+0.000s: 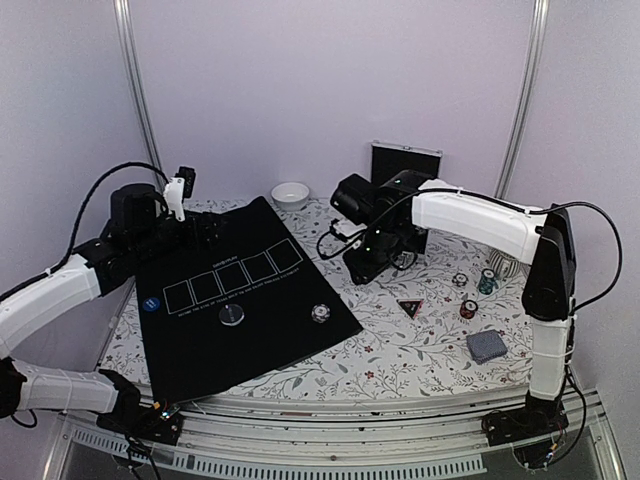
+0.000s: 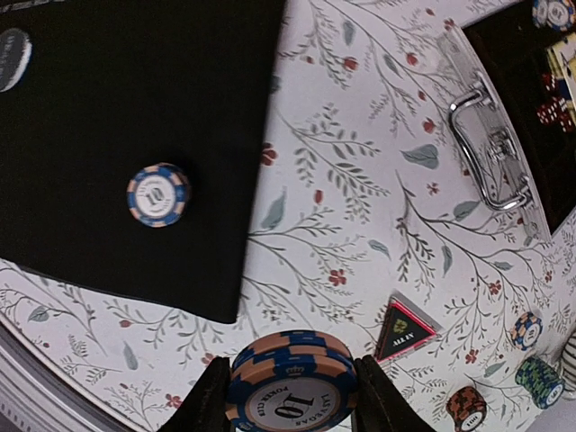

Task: Distribute texas hold em gaming equipment
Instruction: Pick up the pile of poker chips from the pile of poker chips, then pass from the right arm to the left

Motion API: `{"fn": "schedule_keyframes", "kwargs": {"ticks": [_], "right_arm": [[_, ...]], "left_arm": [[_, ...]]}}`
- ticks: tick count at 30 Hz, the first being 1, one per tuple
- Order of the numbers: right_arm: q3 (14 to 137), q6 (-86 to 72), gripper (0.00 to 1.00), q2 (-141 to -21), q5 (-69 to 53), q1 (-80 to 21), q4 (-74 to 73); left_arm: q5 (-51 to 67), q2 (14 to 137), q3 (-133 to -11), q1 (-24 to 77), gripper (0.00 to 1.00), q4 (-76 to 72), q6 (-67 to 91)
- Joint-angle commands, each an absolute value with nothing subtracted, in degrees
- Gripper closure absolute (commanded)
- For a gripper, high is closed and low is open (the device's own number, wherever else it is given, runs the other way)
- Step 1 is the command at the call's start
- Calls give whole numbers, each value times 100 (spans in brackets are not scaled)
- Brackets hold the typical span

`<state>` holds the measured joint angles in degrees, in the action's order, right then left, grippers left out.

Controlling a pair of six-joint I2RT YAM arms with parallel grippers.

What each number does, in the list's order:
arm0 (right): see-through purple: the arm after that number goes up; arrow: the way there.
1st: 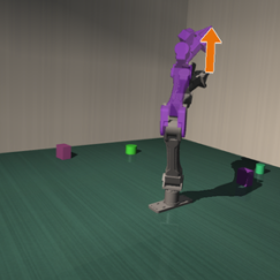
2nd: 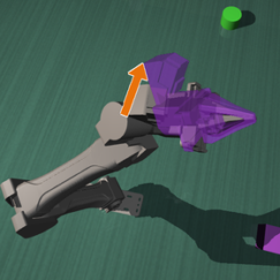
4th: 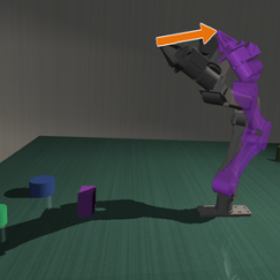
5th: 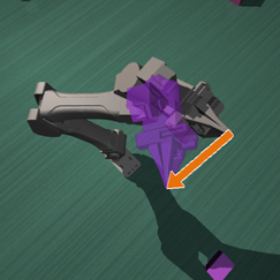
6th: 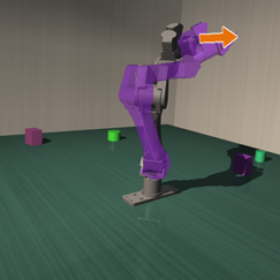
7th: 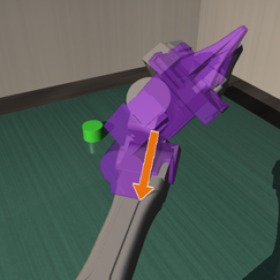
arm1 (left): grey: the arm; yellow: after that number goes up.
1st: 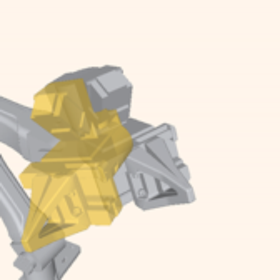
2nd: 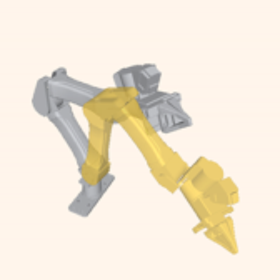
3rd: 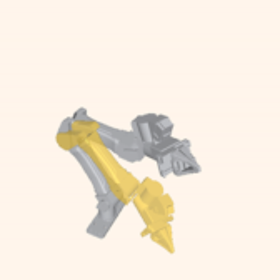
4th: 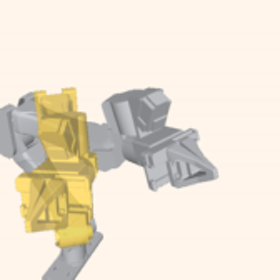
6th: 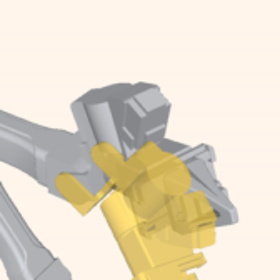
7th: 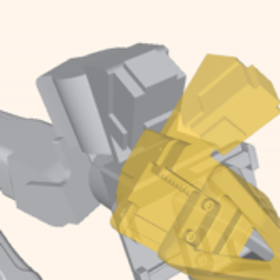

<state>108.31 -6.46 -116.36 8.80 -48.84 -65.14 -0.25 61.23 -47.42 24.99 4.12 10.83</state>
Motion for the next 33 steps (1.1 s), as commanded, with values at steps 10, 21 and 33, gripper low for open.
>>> {"fn": "schedule_keyframes", "kwargs": {"ticks": [10,21,33], "right_arm": [[11711,-180,97,-12131,799,-6200,-6211],[11878,227,97,-12242,731,-6557,-5783],[12085,288,97,-12351,921,-6569,-5785]], "left_arm": [[3512,6568,-3061,2905,17,-2341,4513],[4302,7825,-2918,3415,25,-4104,5519],[4368,8531,-3348,3694,40,-3783,5450]]}}
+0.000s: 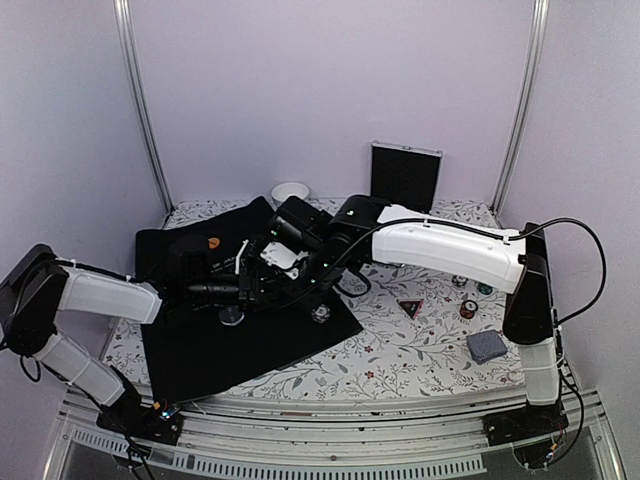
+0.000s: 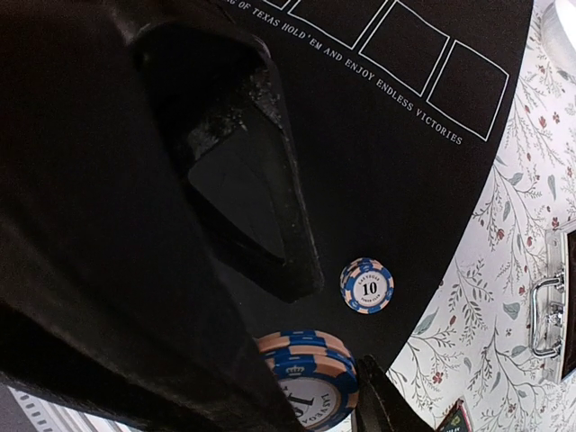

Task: Distribute texas hold em gaming equipment
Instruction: Pass from the right arm to the left

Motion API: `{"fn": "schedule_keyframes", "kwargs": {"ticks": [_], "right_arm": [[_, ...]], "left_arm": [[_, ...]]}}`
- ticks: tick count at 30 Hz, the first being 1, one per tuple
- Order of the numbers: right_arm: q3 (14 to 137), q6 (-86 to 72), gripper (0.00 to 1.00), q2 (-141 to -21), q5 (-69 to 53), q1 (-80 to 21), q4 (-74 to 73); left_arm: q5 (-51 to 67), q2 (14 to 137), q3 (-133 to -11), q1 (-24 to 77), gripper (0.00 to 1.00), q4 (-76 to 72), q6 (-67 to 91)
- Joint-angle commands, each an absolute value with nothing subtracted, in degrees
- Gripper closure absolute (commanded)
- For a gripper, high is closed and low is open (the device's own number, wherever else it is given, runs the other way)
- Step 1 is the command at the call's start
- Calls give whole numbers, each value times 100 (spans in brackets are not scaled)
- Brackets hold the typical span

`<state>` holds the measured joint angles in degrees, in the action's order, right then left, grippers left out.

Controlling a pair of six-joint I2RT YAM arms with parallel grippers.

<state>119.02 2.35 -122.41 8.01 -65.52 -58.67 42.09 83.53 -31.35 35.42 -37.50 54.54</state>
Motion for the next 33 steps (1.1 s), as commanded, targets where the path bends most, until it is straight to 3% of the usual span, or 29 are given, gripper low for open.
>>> {"fn": "schedule_keyframes", "kwargs": {"ticks": [1,7,12,22,26,28,33], "right_arm": [[12081,283,97,-12361,914,-6567,-5776],[12076,290,97,-12410,1063,-6567,-5783],[12076,315,97,-12401,1091,-6572,-5753],[12067,307,97,-12332,1154,-6566,-5658],[12061,312,97,-12335,1161,-6569,-5648],[12059,316,97,-12346,1170,-6567,-5643],[11997,312,97,-12336,1243,-6568,-5633]], "left_arm": [[4367,8556,-3375,3711,40,-3781,5437],[4409,8764,-3651,3819,41,-3481,5258],[4412,8892,-3683,3830,47,-3357,5210],[4447,9092,-3774,3832,69,-3247,5161],[4472,9096,-3832,3833,86,-3177,5094],[4478,9090,-3832,3839,100,-3158,5078],[4434,9061,-3824,3832,100,-3083,5059]]}}
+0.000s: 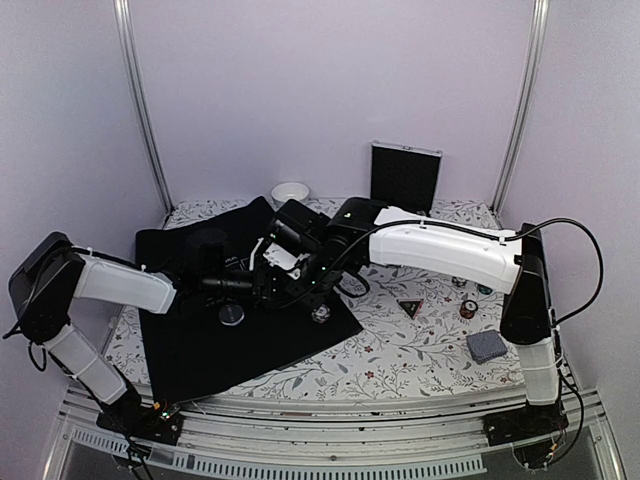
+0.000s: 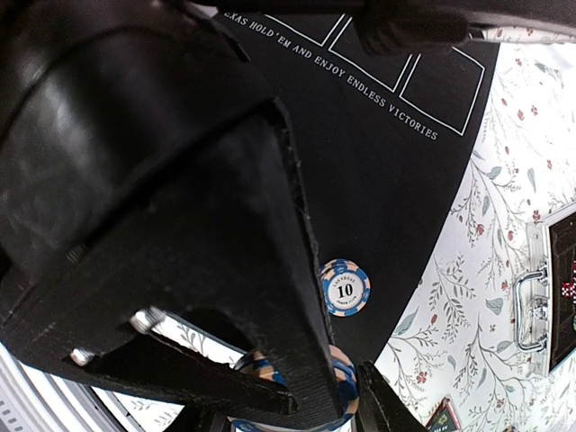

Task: Distribute texas hold em gaming equipment
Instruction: Pass from the right arm to the left

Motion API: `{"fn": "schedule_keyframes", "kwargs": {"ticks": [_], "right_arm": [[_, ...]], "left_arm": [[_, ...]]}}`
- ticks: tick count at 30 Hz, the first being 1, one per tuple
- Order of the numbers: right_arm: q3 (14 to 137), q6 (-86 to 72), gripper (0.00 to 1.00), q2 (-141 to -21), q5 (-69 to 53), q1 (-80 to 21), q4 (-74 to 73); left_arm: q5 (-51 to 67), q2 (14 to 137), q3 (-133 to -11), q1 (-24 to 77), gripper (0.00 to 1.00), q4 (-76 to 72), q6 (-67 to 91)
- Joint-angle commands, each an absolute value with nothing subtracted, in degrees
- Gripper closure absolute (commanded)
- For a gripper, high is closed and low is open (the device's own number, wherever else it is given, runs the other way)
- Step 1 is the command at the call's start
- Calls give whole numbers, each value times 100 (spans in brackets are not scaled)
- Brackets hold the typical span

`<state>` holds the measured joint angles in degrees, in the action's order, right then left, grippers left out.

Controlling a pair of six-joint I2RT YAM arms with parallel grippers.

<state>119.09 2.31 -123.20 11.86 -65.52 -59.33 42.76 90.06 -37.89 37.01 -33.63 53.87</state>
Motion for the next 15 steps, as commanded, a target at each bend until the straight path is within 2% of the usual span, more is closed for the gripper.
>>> {"fn": "schedule_keyframes", "kwargs": {"ticks": [1,2,5,8,15], "right_arm": [[11966,315,95,-12332,1270,-6566,-5618],[11928,316,88,-12320,1308,-6568,-5590],[11843,261,39,-12292,1473,-6565,-5585],[11755,176,2,-12185,1781,-6567,-5601],[11111,84,1,-11509,2140,-6460,-5171]], "left_arm": [[4380,9027,-3823,3828,100,-3025,5048],[4307,8977,-3824,3829,100,-2939,5017],[3865,8728,-3851,3808,100,-2539,4832],[3267,8467,-3936,3688,100,-2081,4572],[2994,8141,-4054,2507,100,-1408,4322]]}}
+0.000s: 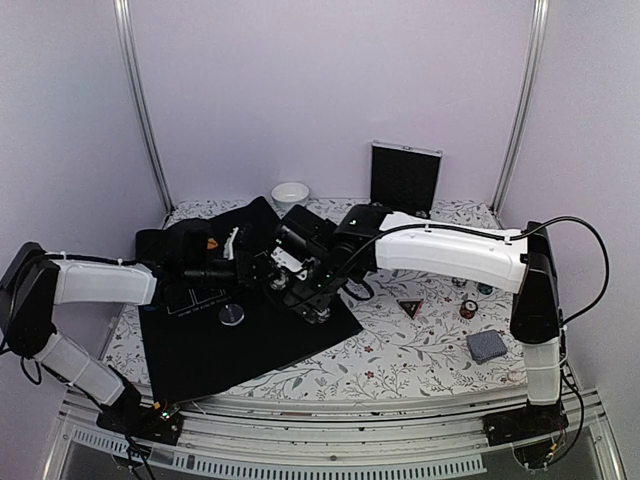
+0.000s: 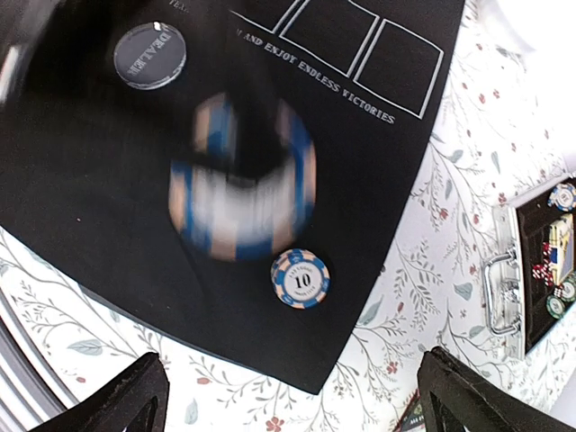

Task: Distribute texas hold em gaming equipment
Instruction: Pass from the right arm to the left, then place the poker chips pile at the small blind area.

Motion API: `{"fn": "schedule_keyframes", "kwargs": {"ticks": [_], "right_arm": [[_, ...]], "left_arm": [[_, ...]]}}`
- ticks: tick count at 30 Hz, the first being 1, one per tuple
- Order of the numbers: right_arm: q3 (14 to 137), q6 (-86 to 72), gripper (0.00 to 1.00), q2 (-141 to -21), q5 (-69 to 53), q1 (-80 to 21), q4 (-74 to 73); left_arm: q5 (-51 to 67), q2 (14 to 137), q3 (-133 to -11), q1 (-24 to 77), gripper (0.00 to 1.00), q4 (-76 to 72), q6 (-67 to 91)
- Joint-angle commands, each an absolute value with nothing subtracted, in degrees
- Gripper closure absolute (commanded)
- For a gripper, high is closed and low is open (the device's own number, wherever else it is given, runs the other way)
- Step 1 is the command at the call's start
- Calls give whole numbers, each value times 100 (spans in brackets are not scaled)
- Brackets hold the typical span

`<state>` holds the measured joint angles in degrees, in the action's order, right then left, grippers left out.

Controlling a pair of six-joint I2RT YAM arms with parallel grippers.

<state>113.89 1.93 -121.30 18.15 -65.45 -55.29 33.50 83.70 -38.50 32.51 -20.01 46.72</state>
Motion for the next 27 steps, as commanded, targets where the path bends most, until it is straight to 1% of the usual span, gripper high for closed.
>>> {"fn": "schedule_keyframes", "kwargs": {"ticks": [1,8,13,16,22,27], "right_arm": [[11005,60,1,-11400,2137,-6407,-5089],[10007,-181,1,-10539,2057,-5988,-4591],[9210,-167,1,-10034,2087,-5874,-4238],[8667,-138,1,-9725,2015,-5783,-3937],[7978,-62,1,-9344,1779,-5503,-3509],[7761,190,1,-9226,1666,-5332,-3360]], "left_arm": [[2891,8073,-4078,2243,100,-1281,4256],[2375,7729,-4216,236,100,-950,4099],[2203,8006,-4201,-1212,100,-928,4321],[2167,8267,-4105,-1869,100,-1048,4481],[1672,8811,-4208,-2355,100,-981,4370],[1609,9376,-4335,-2408,100,-1053,4485]]}}
